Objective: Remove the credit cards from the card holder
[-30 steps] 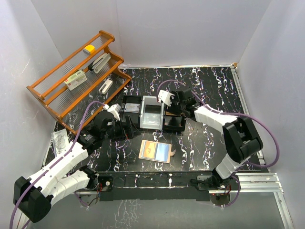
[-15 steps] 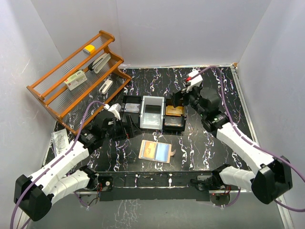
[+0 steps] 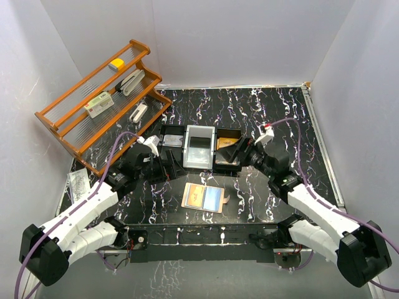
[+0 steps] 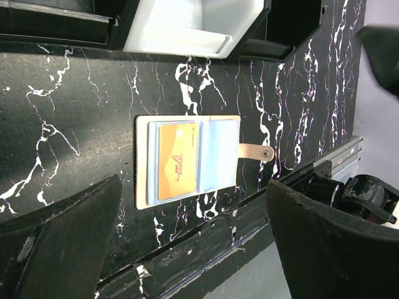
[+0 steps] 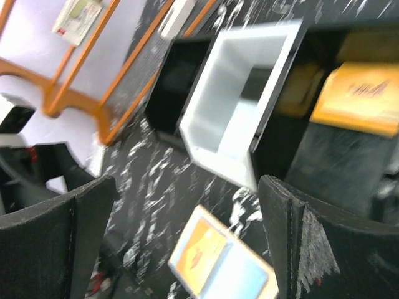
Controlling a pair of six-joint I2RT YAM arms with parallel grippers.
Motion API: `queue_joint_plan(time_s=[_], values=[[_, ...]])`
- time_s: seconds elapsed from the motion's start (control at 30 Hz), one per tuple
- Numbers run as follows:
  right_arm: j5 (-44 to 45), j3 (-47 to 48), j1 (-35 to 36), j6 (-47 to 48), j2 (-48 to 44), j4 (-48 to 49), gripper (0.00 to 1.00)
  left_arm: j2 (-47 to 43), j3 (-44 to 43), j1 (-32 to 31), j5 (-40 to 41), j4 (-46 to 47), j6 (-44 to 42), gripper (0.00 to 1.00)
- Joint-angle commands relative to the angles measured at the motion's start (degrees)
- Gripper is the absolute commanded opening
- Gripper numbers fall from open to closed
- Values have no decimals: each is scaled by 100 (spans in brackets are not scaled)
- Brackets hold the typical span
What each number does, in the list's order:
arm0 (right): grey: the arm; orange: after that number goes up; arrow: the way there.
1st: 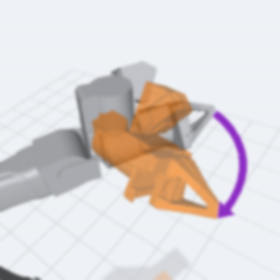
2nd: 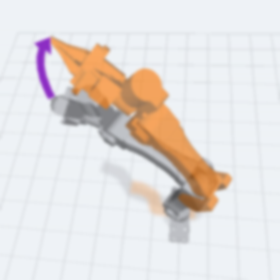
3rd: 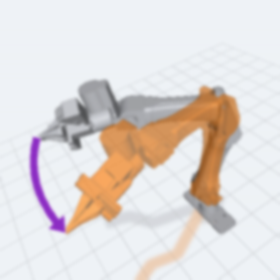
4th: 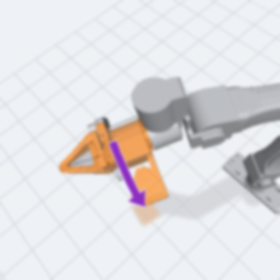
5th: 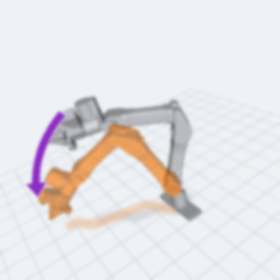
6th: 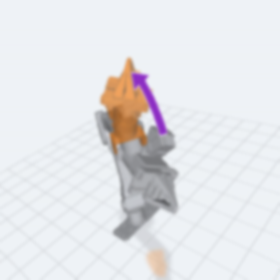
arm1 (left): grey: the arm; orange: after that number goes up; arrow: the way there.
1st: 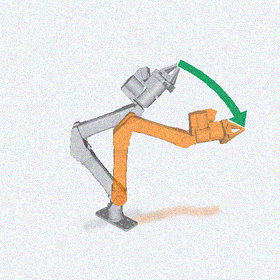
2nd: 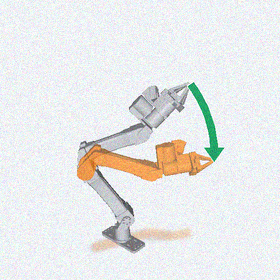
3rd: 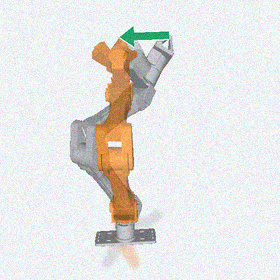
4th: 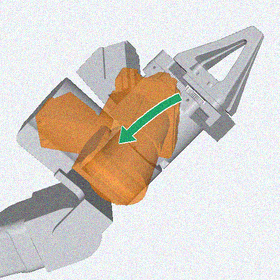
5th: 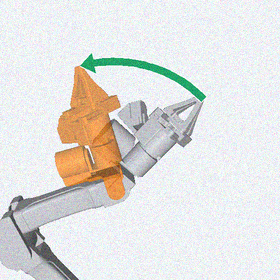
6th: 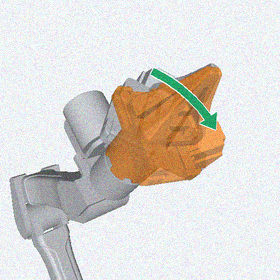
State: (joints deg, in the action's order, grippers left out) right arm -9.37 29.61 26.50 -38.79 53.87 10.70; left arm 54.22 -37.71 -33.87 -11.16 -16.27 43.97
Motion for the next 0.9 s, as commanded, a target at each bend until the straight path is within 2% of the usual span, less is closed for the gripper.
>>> queue_joint_plan(time_s=[0.0, 0.1, 0.27, 0.43, 0.67, 0.87], values=[[-1327, -615, -2, -1875, 114, 1622, 98, -41, 63, 10, -3, 35, 91, 99], [-1477, -879, 115, -2165, 224, 1699, 95, 19, 80, 10, -7, 82, 136, 99], [-969, -825, 293, -2117, 79, 524, 80, 231, 50, 11, -79, 104, 142, 99], [-484, -879, 745, -2337, 46, 235, 69, 327, 37, 19, -51, 60, 156, 99], [441, -350, 2054, -2450, 1035, -221, 55, 489, -9, 16, -55, 19, 121, 98], [706, -58, 2690, -2829, 1876, -83, 43, 500, 78, 12, -186, 56, 158, 96]])
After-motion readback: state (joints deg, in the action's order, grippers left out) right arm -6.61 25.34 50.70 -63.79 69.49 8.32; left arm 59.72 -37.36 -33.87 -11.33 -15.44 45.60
